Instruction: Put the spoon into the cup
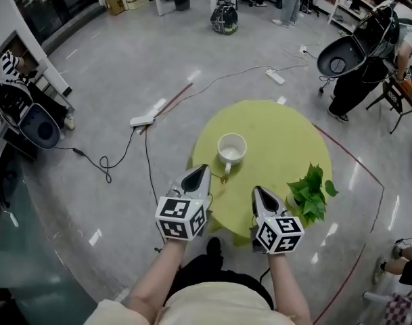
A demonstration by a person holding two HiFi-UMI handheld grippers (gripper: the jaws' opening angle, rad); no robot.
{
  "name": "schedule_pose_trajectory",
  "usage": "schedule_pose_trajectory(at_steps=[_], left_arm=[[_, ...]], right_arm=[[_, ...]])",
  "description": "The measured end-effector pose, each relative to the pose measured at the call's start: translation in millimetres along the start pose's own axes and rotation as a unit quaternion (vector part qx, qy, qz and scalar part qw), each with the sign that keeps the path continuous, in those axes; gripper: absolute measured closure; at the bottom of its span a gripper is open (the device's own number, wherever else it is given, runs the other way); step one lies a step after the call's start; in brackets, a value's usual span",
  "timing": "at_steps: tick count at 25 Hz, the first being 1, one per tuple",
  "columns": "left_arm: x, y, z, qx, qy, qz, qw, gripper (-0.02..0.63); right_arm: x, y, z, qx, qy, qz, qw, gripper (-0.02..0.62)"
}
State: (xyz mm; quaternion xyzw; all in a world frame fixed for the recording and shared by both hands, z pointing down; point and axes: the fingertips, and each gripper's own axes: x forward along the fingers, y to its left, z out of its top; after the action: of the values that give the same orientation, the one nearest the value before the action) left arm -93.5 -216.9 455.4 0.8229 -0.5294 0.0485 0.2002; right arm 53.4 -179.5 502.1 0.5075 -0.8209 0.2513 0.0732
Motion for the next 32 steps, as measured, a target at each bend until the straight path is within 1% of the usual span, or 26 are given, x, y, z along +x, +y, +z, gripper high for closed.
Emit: schedule_pose_trajectory(at_steps=[6,13,24,32], left_arm=[[17.7,8.2,7.6,-0.005,-0.003,-0.008,0.9999,0.601],[33.2,11.2,21.0,-0.009,-0.009,-0.017,0.9998,0.601],[67.0,15.1,43.5,-0.014,-0.025,-0.034,0.999,0.601],[92.5,20.5,31.1,-0.016,-0.013,-0.028,0.9994,0.601]], right_arm=[[14.6,-7.3,-2.8,0.007,0.002,-0.007,1.0,0.595],[28.2,-11.3,-0.4,0.001,0.011,-0.006,1.0,0.595],[48.3,-19.3,18.6,-0.011,0.007,-0.01,1.0,0.595],[63.0,-28.4,15.7,-0.01,0.014,-0.019,1.0,0.595]])
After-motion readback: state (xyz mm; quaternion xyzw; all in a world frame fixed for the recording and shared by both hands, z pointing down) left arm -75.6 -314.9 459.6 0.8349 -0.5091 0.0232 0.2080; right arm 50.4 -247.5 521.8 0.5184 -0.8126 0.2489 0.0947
